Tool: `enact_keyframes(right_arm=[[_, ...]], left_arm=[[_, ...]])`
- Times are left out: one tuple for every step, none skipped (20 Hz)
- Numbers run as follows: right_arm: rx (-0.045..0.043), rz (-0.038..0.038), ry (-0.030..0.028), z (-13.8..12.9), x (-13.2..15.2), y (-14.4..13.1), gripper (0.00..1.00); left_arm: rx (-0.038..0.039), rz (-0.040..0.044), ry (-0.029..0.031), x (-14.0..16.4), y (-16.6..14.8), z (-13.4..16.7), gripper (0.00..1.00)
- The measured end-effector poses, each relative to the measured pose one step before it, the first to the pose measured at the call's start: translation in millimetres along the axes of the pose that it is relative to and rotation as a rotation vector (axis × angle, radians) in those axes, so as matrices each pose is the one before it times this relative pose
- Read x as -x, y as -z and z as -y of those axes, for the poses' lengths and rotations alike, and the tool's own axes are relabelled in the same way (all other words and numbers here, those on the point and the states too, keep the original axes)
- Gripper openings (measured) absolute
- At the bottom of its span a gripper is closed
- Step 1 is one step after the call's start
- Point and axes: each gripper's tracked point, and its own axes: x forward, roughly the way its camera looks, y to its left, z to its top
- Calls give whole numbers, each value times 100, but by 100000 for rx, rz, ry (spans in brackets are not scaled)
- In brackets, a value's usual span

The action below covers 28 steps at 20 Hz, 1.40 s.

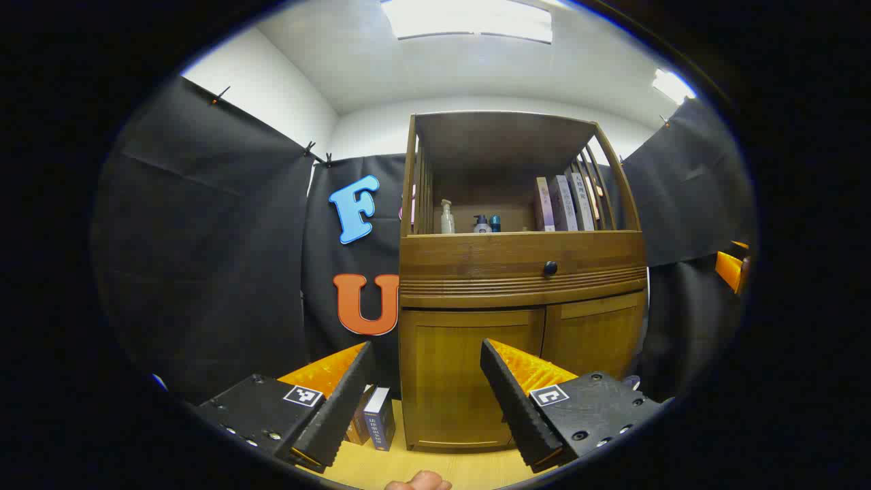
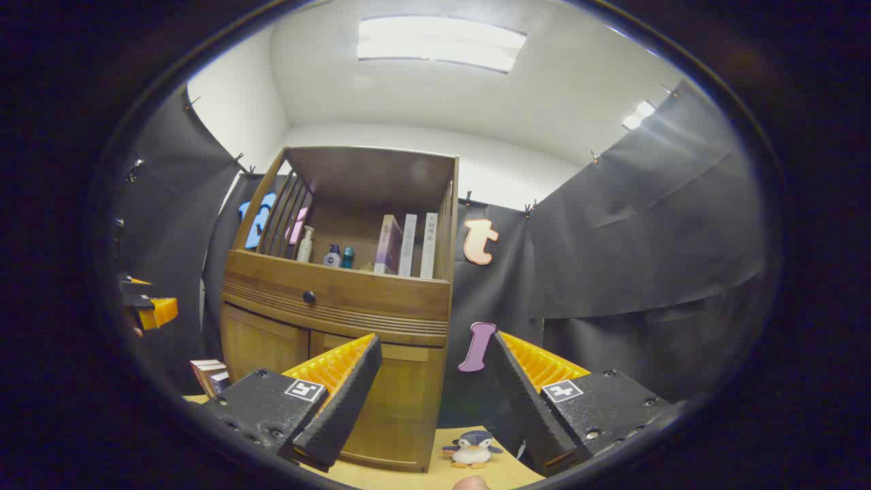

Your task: Open the right door of the double-door shoe cabinet with the right hand, and open the left door with the left hand.

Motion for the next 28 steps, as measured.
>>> enact_keyframes(right_arm=[[-64,-623,-633,-303,-271,365,100],[-237,-839,-910,-334,-175,348,100],[-118,-782,-638,-157,-55,403,100],[-166,-279,-377,-80,-23,161,100],[-102,-261,4,95,-154,140,100],[-69,-187,-202,-23,-174,85,100],[-259,-48,-64,-8,-58,162,100],[-261,-364,-207,12,-12,143,100],[-447,-435,-415,-144,-8,333,100],[-342,-705,-136,-118,-184,250,100],[-289,-638,-187,-149,-154,385,100],[-246,-922,-127,-214,-163,403,100],[-263,-781,-622,-279,-215,465,100],[-228,-1126,-577,-554,-364,527,100],[-207,-850,-808,-403,-188,434,100],[-388,-781,-937,-563,-271,403,100],[-366,-983,-1032,-614,-395,591,100],[-572,-515,-1308,-812,-459,473,100],[-340,-1015,-763,-595,-678,520,100],[-236,-1087,-1153,-709,-710,809,100],[110,-1552,-717,-644,-607,887,100],[-253,-1556,-1417,-707,-880,972,100],[-502,-2134,-1686,-1026,-792,1112,100],[-605,-1448,-1889,-908,-856,816,100],[-185,-1654,-1122,-1054,-950,1233,100],[178,-1960,-696,-655,-997,1241,100],[-112,-1921,-1378,-853,-957,1245,100],[-24,-2196,-1613,-956,-1055,1338,100]], left_arm=[[-228,103,-636,32,88,17,100],[-283,-328,-386,-39,144,86,100],[-262,-785,-260,-42,238,113,100],[-191,-404,339,-82,114,111,100],[95,-183,439,61,33,110,95],[502,217,779,-43,-43,173,95],[495,135,802,71,157,107,95],[142,810,700,104,-131,131,95],[-173,1261,-33,-30,-164,131,95],[-210,877,-576,-70,-13,-137,95],[-7,772,436,-50,25,143,95],[157,-156,1013,-14,139,259,95],[376,-364,1233,-193,221,335,95],[333,-700,1101,-82,218,199,95],[68,-453,548,-38,240,-80,95],[-88,-381,265,-86,166,-111,95],[53,-17,476,-98,142,-52,94],[142,142,627,-19,33,22,95],[-19,72,680,-59,140,-78,95],[-243,156,463,-22,51,-106,95],[-582,264,-100,92,150,-334,95],[-657,396,-201,66,151,-352,95],[-848,47,-101,45,250,-307,94],[-900,-49,-255,-8,253,-328,94],[-1028,-204,-415,-38,122,-367,95],[-1086,-341,-607,-28,203,-390,95],[-921,-254,-744,7,214,-470,95],[-697,-58,-765,70,154,-453,95]])
